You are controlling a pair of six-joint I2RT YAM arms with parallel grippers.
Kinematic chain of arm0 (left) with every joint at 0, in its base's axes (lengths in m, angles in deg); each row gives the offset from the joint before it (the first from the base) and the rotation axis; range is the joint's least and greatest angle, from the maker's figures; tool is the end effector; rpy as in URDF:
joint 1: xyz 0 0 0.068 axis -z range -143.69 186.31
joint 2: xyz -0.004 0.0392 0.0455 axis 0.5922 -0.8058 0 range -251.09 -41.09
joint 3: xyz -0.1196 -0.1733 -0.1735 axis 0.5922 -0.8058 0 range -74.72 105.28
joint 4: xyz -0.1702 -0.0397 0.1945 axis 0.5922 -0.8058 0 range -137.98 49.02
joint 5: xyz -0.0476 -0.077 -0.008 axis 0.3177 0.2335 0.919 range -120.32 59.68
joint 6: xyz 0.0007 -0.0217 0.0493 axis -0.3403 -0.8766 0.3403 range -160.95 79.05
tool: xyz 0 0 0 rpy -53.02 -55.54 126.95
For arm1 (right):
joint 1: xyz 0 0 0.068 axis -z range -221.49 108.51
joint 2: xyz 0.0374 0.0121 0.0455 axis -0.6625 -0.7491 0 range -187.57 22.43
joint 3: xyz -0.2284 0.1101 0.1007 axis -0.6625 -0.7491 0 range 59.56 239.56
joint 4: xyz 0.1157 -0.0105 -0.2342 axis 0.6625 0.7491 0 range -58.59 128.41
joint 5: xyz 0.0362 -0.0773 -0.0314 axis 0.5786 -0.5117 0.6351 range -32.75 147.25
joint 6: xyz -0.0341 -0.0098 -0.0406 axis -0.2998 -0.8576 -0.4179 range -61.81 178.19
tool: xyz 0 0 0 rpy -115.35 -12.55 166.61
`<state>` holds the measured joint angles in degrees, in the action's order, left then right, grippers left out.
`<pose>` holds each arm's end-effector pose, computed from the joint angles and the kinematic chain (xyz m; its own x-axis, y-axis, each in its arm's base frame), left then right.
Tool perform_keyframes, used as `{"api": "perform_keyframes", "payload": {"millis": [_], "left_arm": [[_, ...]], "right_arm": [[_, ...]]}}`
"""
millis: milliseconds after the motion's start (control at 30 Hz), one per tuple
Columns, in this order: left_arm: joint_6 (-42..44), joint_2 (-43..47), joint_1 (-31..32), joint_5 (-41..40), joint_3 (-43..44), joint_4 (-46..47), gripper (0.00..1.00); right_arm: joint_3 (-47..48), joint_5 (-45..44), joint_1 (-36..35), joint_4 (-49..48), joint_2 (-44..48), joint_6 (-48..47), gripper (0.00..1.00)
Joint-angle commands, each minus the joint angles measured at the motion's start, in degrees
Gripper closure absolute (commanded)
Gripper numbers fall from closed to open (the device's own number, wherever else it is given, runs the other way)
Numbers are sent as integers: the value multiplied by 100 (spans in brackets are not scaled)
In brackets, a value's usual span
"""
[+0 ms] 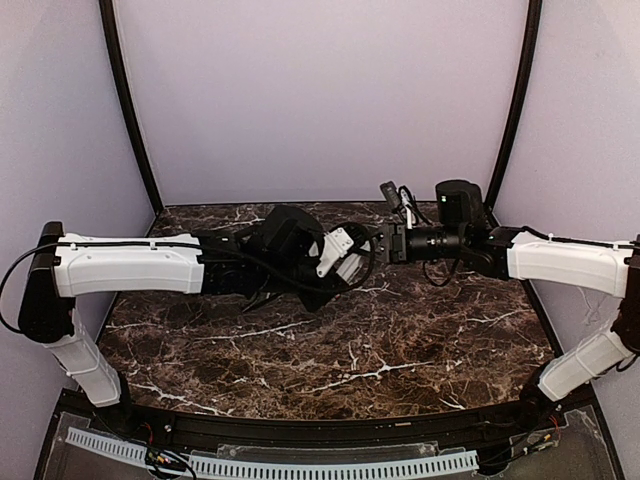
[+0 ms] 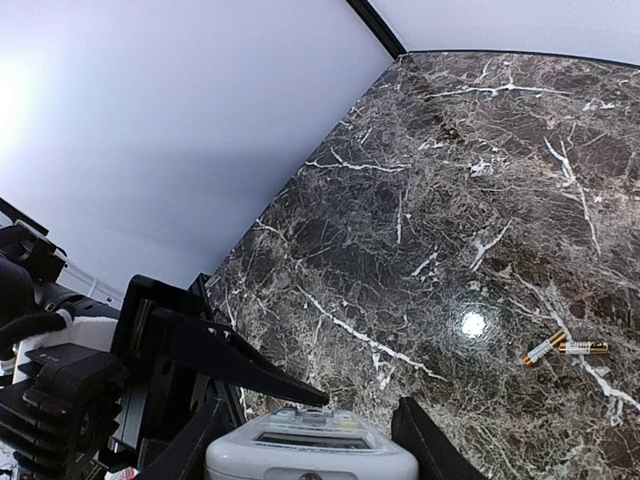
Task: Load the batteries into the remote control
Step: Pass from the right arm to the left
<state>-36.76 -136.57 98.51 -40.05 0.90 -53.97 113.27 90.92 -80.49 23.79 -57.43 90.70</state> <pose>0.1863 -0.3400 0.2903 -0.1935 0.5215 -0.8310 0.8220 0.5486 0.1528 0.2349 0.2154 0.2865 -0.7092 0.0012 -0.7050 -0.6535 0.3739 0.6581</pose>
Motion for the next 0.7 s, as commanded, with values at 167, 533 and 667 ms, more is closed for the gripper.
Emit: {"api": "perform_keyframes", "payload": {"millis": [167, 533, 667], "left_arm": [[-170, 317, -33, 150, -102, 165, 82], [-1147, 1415, -676, 2949, -1211, 1503, 97], [-1464, 1537, -724, 3872, -1408, 2106, 98]], "right_arm": [[110, 207, 86, -71, 266, -56, 58], [-202, 1423, 350, -369, 955, -806, 14], [-374, 1989, 350, -945, 991, -657, 15]]}}
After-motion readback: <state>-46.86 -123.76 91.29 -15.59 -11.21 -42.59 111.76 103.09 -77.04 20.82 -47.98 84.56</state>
